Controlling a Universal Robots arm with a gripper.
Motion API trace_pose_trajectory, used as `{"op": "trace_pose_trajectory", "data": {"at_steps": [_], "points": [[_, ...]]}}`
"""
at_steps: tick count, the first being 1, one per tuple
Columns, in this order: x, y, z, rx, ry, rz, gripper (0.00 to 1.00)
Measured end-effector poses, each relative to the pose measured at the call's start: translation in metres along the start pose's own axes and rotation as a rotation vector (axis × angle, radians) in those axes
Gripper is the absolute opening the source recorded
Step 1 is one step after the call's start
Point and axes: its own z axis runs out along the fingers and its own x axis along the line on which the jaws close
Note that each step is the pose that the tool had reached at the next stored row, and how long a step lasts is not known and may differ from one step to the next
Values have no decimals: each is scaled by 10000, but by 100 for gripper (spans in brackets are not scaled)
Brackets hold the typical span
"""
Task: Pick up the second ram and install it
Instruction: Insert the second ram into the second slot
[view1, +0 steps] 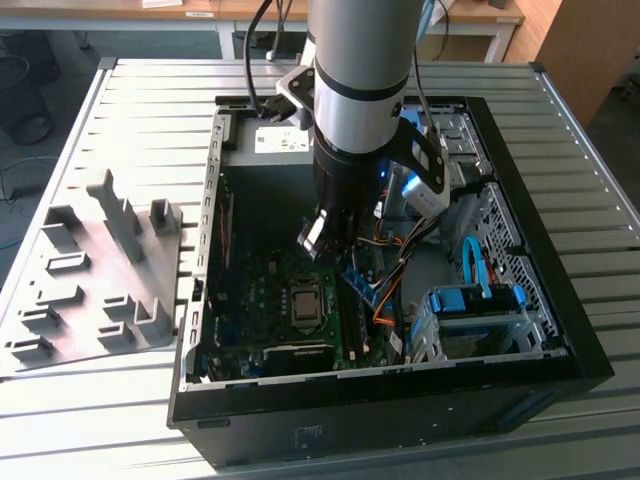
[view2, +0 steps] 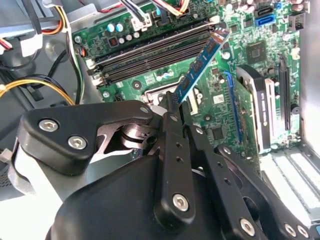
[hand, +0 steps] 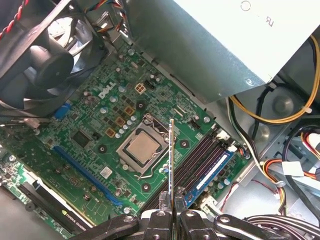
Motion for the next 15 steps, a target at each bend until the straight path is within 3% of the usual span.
{"op": "trace_pose_trajectory", "data": {"at_steps": [15], "points": [[0, 0, 2, 20, -8, 664, 14]]}}
